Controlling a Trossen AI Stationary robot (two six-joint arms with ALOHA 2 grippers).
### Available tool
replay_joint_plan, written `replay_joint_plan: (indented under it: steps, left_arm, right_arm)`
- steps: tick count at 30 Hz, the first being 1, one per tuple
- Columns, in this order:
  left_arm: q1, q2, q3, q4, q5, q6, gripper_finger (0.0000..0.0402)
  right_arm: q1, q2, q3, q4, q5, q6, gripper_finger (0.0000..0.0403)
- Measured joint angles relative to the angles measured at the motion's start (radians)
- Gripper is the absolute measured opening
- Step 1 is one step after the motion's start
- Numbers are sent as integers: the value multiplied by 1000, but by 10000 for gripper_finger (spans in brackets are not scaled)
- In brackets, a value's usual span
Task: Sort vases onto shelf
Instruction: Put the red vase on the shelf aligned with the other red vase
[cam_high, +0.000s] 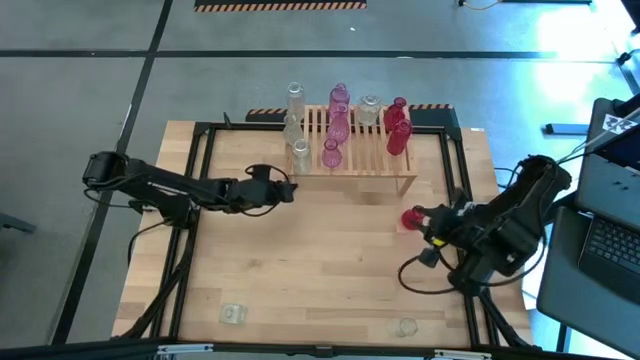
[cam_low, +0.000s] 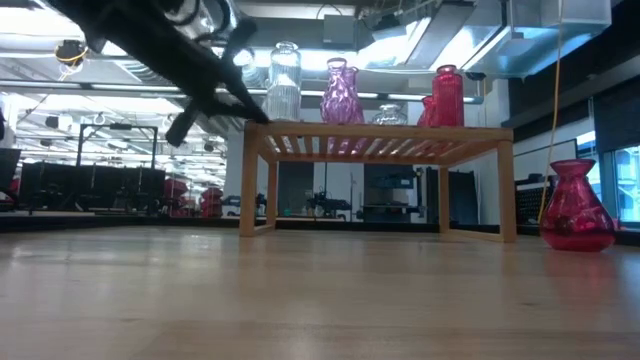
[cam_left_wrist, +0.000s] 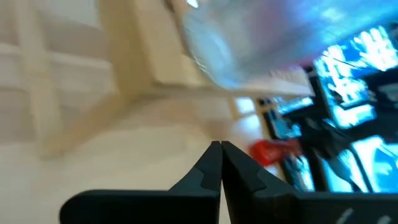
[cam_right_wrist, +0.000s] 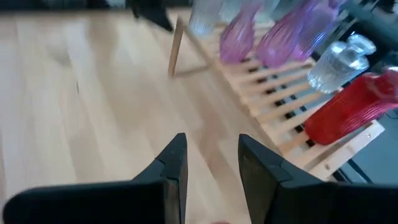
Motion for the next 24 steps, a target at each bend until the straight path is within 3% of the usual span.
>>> replay_joint_plan:
  steps: [9, 14, 18, 20, 21, 24]
  left_arm:
    - [-92, -147, 0, -207, 82, 44, 0]
    - [-117, -243, 0, -284, 36, 129, 0]
    - [-101, -290, 0, -290, 38, 199, 0]
    - [-87, -306, 0, -284, 67, 222, 0]
    - [-79, -315, 0, -289, 87, 231, 0]
    - [-65, -328, 0, -286, 126, 238, 0]
  right_arm:
    - [-63, -41, -9, 0, -95, -28, 92]
    - [-60, -128, -118, 2, 53, 111, 91]
    - [-103, -257, -219, 45, 198, 92, 92]
    - [-177, -300, -244, 186, 259, -26, 91]
    - [-211, -317, -252, 286, 241, -127, 91]
    - [-316, -354, -283, 696, 36, -550, 91]
